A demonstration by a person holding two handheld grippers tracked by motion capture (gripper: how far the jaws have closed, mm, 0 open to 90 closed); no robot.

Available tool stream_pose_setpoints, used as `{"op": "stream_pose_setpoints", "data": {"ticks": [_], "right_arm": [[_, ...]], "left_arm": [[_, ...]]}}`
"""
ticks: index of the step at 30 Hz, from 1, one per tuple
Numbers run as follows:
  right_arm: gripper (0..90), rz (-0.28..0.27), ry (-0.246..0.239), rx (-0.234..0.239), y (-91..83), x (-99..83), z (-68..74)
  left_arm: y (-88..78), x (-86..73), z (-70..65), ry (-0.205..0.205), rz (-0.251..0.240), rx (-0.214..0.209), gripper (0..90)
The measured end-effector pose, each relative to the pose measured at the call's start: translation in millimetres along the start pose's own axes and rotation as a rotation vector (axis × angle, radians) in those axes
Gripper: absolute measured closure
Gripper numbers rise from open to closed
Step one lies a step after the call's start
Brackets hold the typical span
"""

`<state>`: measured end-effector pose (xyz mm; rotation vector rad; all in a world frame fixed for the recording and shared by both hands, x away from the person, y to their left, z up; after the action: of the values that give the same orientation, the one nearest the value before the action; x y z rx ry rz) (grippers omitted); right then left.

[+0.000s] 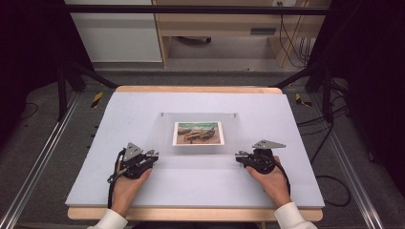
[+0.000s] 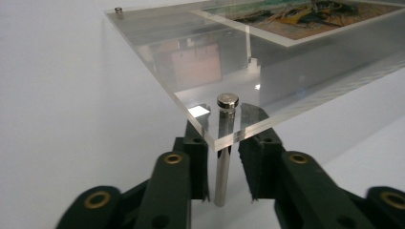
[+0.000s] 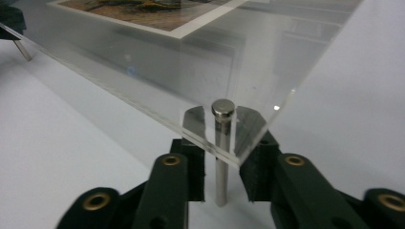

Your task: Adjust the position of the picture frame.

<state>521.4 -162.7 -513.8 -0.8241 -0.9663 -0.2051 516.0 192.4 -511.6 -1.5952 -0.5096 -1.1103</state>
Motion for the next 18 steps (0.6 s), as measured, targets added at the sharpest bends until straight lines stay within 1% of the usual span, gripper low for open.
{"op": "stream_pose_setpoints", "data": {"ticks": [1, 4, 5, 6, 7, 9, 10, 11, 12, 13, 15, 16, 18], "right_arm": [[62.1, -0.012, 0.019, 0.004, -4.6, -0.1, -1.1], [54.8, -0.015, 0.018, 0.003, -7.9, -0.7, -3.2], [51.9, -0.018, 0.022, 0.005, -8.8, -0.8, -3.2], [51.9, -0.018, 0.022, 0.005, -8.8, -0.8, -3.2], [41.7, -0.01, 0.029, -0.002, -10.2, -2.5, -2.5], [35.5, 0.001, 0.022, -0.004, -11.4, -4.5, -0.8], [32.8, 0.004, 0.015, -0.006, -12.3, -5.1, 0.2], [30.2, 0.008, 0.02, -0.01, -13.7, -5.6, 1.7], [27.7, 0.006, 0.018, -0.006, -15.5, -5.5, 3.1], [25.5, 0.0, 0.006, -0.015, -16.7, -4.9, 2.6], [22.5, -0.009, 0.007, -0.012, -19.6, -3.9, 3.3], [21.3, -0.009, 0.007, -0.014, -21.1, -4.0, 3.3], [18.5, -0.01, 0.01, 0.0, -24.6, -4.3, 4.3]], "left_arm": [[-0.7, -0.1, 0.5, -0.01, 0.003, 0.0, 60.7], [-1.5, -1.4, 2.0, -0.033, 0.024, -0.006, 49.5], [-1.8, -2.5, 2.0, -0.027, 0.032, -0.011, 46.2], [-1.8, -2.5, 2.0, -0.027, 0.032, -0.011, 44.1], [-2.0, -3.7, 0.8, -0.03, 0.042, -0.028, 41.1], [-3.6, -3.8, 0.1, -0.029, 0.047, -0.04, 36.7], [-4.8, -3.2, -0.4, -0.03, 0.047, -0.048, 34.6], [-6.2, -2.1, -0.5, -0.03, 0.044, -0.055, 32.7], [-7.4, -1.4, -0.5, -0.029, 0.043, -0.065, 29.8], [-8.3, -1.1, -0.4, -0.027, 0.046, -0.072, 27.4], [-10.2, -0.7, 0.3, -0.033, 0.043, -0.082, 23.5], [-12.2, -0.3, -0.3, -0.04, 0.046, -0.102, 21.6], [-17.9, 0.7, -0.7, -0.031, 0.034, -0.12, 17.0]]}}
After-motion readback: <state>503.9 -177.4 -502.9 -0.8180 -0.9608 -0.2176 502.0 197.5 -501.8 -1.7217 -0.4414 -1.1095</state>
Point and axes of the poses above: each handheld gripper's, and its own axes: y roughly forward along the jaws, x roughly out of its top, z roughly to its left, the point moved 7 cm from there along y, roughly forward along the jaws, and after that the axes turned 9 degrees about x, right-handed, at the moved point
